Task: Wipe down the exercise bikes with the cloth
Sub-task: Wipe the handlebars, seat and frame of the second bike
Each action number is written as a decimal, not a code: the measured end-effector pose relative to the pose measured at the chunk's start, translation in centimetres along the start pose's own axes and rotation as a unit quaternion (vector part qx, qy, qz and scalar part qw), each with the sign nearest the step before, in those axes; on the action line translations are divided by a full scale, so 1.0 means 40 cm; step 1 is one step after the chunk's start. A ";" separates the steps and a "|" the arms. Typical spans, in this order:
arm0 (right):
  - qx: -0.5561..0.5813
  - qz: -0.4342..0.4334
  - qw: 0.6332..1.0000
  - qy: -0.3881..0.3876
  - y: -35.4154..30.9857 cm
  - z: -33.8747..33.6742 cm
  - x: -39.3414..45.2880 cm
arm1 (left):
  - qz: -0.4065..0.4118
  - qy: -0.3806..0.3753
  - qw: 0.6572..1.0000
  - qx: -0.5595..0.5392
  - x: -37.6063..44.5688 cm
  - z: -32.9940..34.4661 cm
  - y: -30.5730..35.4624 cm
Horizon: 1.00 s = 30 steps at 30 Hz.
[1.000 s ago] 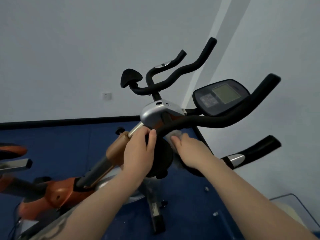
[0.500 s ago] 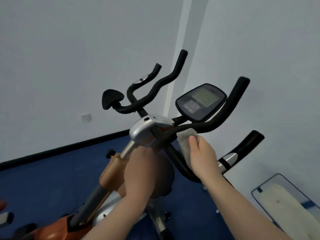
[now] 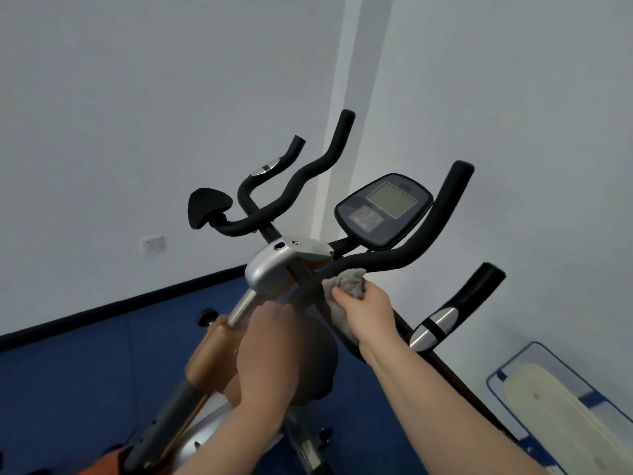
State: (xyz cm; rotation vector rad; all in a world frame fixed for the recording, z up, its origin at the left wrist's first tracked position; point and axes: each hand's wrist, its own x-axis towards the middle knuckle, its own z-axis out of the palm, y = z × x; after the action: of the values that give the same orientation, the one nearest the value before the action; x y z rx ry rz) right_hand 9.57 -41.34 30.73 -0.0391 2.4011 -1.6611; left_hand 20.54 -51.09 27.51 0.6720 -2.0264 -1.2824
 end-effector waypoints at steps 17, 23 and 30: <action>0.026 0.025 0.983 -0.179 -0.028 -0.012 0.032 | -0.008 0.006 1.000 -0.003 -0.004 -0.003 0.004; -0.074 -0.064 0.991 -0.090 0.007 -0.003 0.009 | -0.003 0.002 1.000 0.001 -0.002 -0.001 0.005; -0.004 -0.036 0.996 -0.082 -0.013 0.003 -0.012 | -0.002 0.001 1.000 -0.003 -0.003 0.002 0.001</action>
State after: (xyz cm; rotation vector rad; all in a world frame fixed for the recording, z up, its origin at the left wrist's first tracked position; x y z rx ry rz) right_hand 9.99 -41.58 31.23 -0.2575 2.3083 -1.6115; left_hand 20.56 -50.96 27.49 0.6738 -2.0189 -1.2884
